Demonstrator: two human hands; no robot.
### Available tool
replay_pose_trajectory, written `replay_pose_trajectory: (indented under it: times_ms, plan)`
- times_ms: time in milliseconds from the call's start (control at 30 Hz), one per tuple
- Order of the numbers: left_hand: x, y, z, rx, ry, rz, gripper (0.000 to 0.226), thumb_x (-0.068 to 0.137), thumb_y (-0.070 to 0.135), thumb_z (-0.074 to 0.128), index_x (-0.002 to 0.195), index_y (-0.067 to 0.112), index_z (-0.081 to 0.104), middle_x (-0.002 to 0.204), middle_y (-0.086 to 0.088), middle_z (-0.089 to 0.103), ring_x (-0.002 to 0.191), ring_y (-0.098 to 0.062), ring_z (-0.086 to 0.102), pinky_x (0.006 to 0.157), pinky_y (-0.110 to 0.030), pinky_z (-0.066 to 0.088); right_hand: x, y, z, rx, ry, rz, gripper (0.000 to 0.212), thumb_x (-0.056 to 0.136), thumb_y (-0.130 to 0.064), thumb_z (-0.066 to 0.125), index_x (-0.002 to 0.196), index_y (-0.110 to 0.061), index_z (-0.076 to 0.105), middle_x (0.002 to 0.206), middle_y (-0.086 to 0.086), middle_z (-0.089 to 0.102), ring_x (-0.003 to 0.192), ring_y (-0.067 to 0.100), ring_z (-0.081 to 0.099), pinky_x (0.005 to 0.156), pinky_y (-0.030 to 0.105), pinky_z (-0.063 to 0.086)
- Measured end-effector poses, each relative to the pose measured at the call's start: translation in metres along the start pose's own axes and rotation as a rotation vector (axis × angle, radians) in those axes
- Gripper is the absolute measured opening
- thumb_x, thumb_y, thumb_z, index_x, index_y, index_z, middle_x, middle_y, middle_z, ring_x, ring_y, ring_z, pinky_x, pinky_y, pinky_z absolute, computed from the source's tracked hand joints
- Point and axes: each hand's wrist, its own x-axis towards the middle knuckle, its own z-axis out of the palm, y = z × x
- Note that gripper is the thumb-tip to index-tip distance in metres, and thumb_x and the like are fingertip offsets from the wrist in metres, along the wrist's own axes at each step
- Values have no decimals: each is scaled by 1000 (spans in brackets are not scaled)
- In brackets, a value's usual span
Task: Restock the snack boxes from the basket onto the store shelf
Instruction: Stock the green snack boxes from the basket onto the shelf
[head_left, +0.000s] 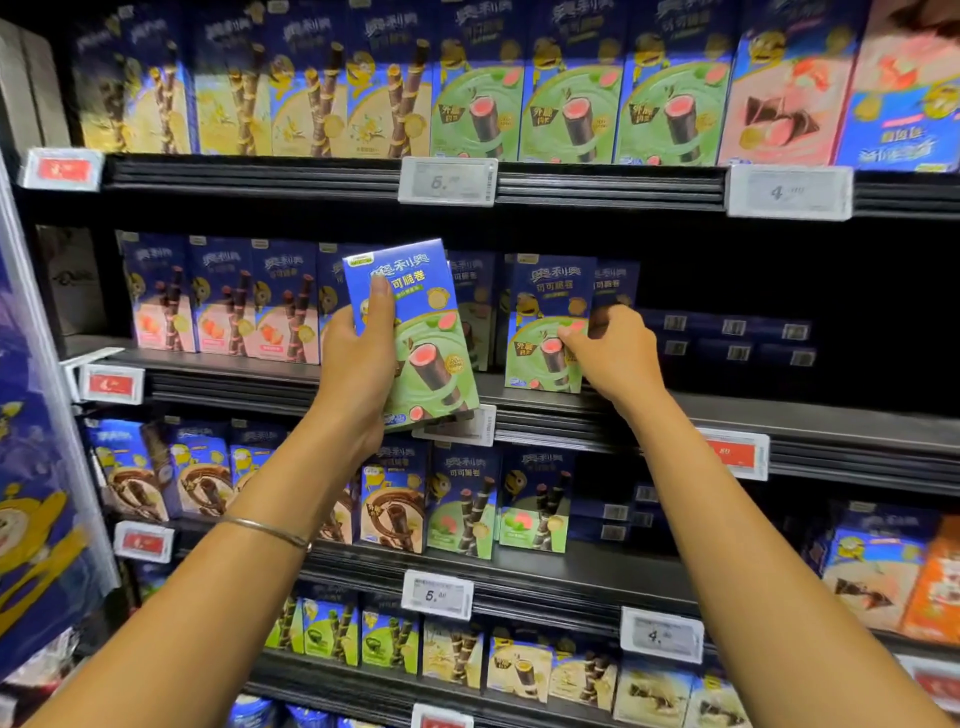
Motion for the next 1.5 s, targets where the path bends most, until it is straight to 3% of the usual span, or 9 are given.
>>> replay_pose_trajectory:
  times_ms: [67,167,267,433,633,833,1200,1367,1500]
  plan:
    - [0,0,1,-3,-6,2,45,104,59,47,107,19,68,96,-1,82,83,-20,80,59,-32,63,7,1,5,-74,6,2,37,91,-41,71,105,-10,58,110,11,64,91,26,59,71,33,43]
    - [2,-1,2,6,-6,-12,51,104,61,46,118,16,66,102,-3,81,88,-22,80,70,-39,65,13,-1,11,-141,16,-14,30,93,-36,69,96,-13,50,107,13,61,88,28,54,70,36,40]
    - [4,-2,1,-11,-36,8,48,105,57,46,113,16,69,96,-2,82,80,-18,80,57,-31,62,16,-1,16,-189,21,-26,25,94,-29,68,95,-15,48,101,9,54,87,25,46,70,36,38]
    - [9,-2,-3,-20,-30,-25,53,104,59,47,124,13,63,101,-3,81,82,-18,80,54,-27,59,20,-1,20,-228,42,-17,18,92,-23,65,93,-14,49,97,8,54,82,28,53,66,34,41]
    - [15,1,-9,-27,-5,-12,43,103,60,49,109,20,63,90,3,82,73,-14,79,49,-25,57,22,-3,28,-251,51,6,15,91,-20,66,92,-13,52,93,7,55,80,28,55,66,32,42]
    - [20,1,-13,3,-10,-34,57,101,64,49,128,15,59,98,2,81,81,-14,80,54,-26,60,22,-11,37,-299,37,9,12,93,-16,64,91,-15,52,90,8,55,80,26,53,68,31,42]
    - [23,-5,-8,-8,-41,-40,56,102,62,47,130,15,60,106,-2,80,86,-17,80,57,-28,61,25,-15,43,-327,20,66,11,91,-13,62,87,-10,53,91,11,57,80,29,55,69,33,44]
    - [21,-5,-3,-19,-54,-51,57,102,62,48,131,15,59,106,-2,80,85,-17,80,56,-26,60,17,-12,33,-174,76,96,29,91,-31,65,74,-19,45,80,0,54,71,23,53,59,28,38]
    - [18,-4,3,-14,-60,-30,56,101,65,48,129,18,58,103,2,80,85,-14,79,56,-24,60,-18,-27,22,135,149,-40,34,92,-54,63,98,-22,53,92,-9,60,87,15,62,68,31,47]
